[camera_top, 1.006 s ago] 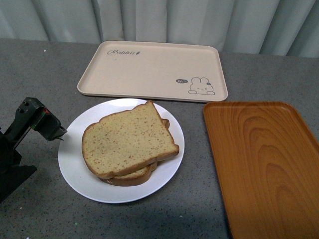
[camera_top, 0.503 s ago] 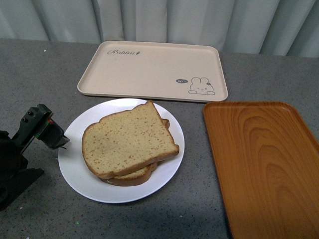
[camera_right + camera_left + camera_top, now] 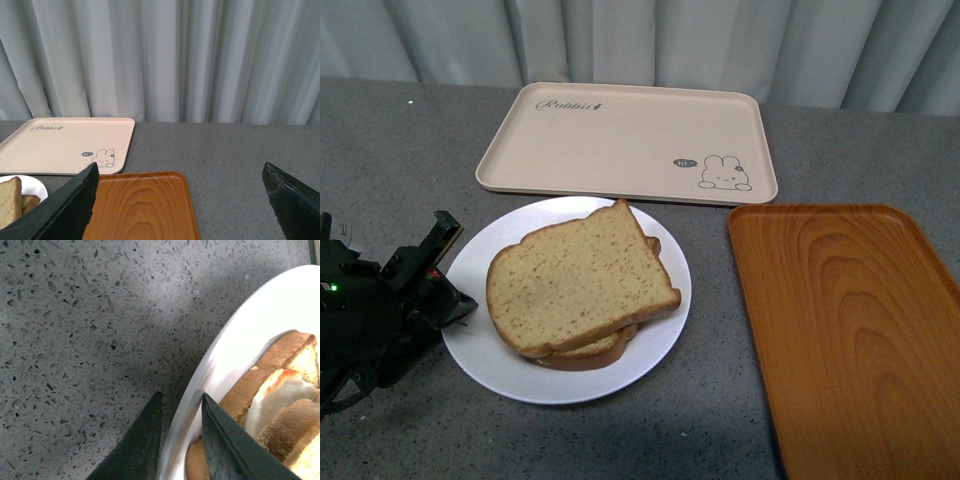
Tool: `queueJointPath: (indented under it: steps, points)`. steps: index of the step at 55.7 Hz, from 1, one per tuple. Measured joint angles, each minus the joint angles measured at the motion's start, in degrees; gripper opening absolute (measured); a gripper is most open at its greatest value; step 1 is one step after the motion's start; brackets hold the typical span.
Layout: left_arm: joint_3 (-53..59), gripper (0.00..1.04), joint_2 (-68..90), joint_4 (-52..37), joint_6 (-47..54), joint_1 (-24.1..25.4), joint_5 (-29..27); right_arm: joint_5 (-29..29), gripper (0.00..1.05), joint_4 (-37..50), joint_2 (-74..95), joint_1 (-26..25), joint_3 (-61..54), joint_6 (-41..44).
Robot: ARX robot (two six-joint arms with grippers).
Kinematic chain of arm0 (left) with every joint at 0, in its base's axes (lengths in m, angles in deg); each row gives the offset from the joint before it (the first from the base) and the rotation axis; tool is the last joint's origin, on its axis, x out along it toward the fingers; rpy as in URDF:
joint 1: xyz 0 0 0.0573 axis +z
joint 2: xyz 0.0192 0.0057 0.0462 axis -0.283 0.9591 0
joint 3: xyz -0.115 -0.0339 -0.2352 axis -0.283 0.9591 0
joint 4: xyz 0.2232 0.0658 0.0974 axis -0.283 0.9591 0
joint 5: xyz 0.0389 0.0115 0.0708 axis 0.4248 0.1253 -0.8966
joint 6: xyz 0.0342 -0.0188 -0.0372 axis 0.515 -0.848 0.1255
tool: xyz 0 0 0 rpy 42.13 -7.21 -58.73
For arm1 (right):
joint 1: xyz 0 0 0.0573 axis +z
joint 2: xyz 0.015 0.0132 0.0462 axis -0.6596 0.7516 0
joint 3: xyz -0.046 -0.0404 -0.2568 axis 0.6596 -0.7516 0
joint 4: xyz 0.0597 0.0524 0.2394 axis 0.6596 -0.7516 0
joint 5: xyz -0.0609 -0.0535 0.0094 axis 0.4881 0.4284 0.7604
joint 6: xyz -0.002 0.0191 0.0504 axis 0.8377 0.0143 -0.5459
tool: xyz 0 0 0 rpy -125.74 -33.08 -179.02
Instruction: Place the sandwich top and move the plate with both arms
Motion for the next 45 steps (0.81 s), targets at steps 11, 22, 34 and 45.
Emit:
queueJointPath:
  steps: [11, 22, 34, 45]
  points:
    - [-0.3, 0.05, -0.4, -2.0, -1.6, 0.9, 2.7, 0.0, 0.96, 0.0, 0.0, 0.0, 0.0, 0.0]
    - [1.0, 0.05, 0.3, -6.1, -2.9, 1.7, 4.3, 0.0, 0.96, 0.0, 0.0, 0.0, 0.0, 0.0]
    - [4.3, 0.05, 1.0, -12.8, -6.3, 3.5, 5.7, 0.0, 0.96, 0.0, 0.0, 0.0, 0.0, 0.0]
    - [8.2, 0.04, 2.5, -24.4, -12.2, 6.2, 8.0, 0.0, 0.96, 0.0, 0.0, 0.0, 0.0, 0.0]
